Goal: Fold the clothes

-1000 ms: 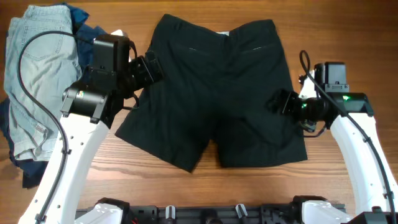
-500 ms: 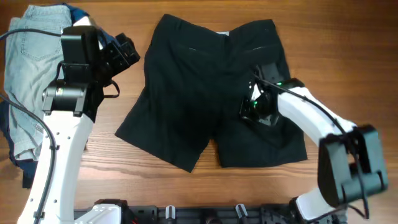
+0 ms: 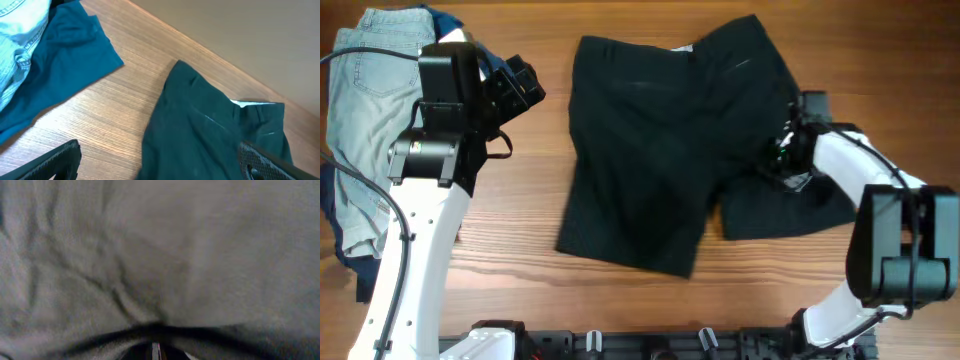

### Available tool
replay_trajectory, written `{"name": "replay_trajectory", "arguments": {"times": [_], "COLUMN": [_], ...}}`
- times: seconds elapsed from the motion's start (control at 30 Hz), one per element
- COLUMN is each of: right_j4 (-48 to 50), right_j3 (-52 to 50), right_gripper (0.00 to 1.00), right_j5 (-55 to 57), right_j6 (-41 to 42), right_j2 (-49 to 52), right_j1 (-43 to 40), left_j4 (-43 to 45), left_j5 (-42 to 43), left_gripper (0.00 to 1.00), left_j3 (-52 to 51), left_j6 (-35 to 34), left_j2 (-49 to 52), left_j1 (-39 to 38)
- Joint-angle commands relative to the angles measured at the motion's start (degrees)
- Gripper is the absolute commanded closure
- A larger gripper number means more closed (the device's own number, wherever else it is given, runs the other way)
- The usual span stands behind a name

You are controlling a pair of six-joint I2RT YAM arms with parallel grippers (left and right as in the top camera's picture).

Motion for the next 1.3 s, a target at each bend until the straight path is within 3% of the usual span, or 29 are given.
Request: {"name": "replay_trajectory", "arguments": {"times": [0.0, 0.07, 0.13, 0.17, 0.27, 0.37, 0.47, 0.67, 0.83, 0.97, 1.1, 1.2, 1.27], "right_j4": [10.4, 17.7, 17.2, 12.9, -4.2, -19.5, -27.7, -32.1, -32.1, -32.2, -32.1, -32.2, -32.2], "right_j3": [-0.6, -0.3, 3.5, 7.0, 20.4, 32.0, 36.2, 36.2, 36.2, 36.2, 36.2, 36.2, 36.2], "right_gripper": [0.86, 0.8, 0.72, 0.69, 0.26, 0.14, 0.14, 0.14, 0.15, 0.16, 0.17, 0.17, 0.18], "right_j5": [4.1, 3.5, 3.3, 2.3, -2.9, -8.7, -15.6, -15.6, -14.0, -13.6, -11.3, -10.6, -10.6], "right_j6": [-6.7, -9.6, -12.0, -12.6, -18.1, -22.1, -24.2, -23.9, -22.3, -21.8, -19.6, -19.7, -19.6], "right_j2": [2.1, 2.1, 1.9, 1.5, -1.4, -5.6, -11.1, -14.7, -14.7, -14.7, -14.7, -14.7, -14.7], "right_j1": [-6.7, -8.9, -10.2, -10.4, -10.4, -10.4, -9.3, -0.9, 5.3, 5.5, 5.5, 5.5, 5.5], "left_j4": [0.9, 2.4, 3.8, 4.2, 5.7, 9.8, 17.3, 28.5, 28.6, 30.3, 32.0, 33.6, 34.0], "left_j5": [-0.6, -0.5, -0.5, 0.3, 6.2, 8.8, 20.0, 20.8, 6.3, 1.5, -1.6, -3.8, -3.8], "left_gripper": [0.01, 0.0, 0.01, 0.01, 0.0, 0.0, 0.0, 0.0, 0.01, 0.02, 0.08, 0.08, 0.11], "left_j3": [0.2, 0.2, 0.2, 0.2, 0.2, 0.2, 0.2, 1.3, 10.4, 12.1, 12.1, 12.1, 12.1], "left_j6": [0.9, 0.9, 0.9, 1.0, 7.4, 8.5, 13.1, 15.5, 18.8, 18.7, 17.0, 8.8, 7.8], "left_j2": [0.1, 0.1, 0.1, 0.1, 2.4, 9.6, 21.0, 34.9, 42.7, 45.9, 49.4, 50.4, 50.6], "left_j1": [0.3, 0.3, 0.3, 0.3, -0.1, -0.7, -1.0, -3.4, -8.6, -10.3, -10.3, -10.3, -10.7]}}
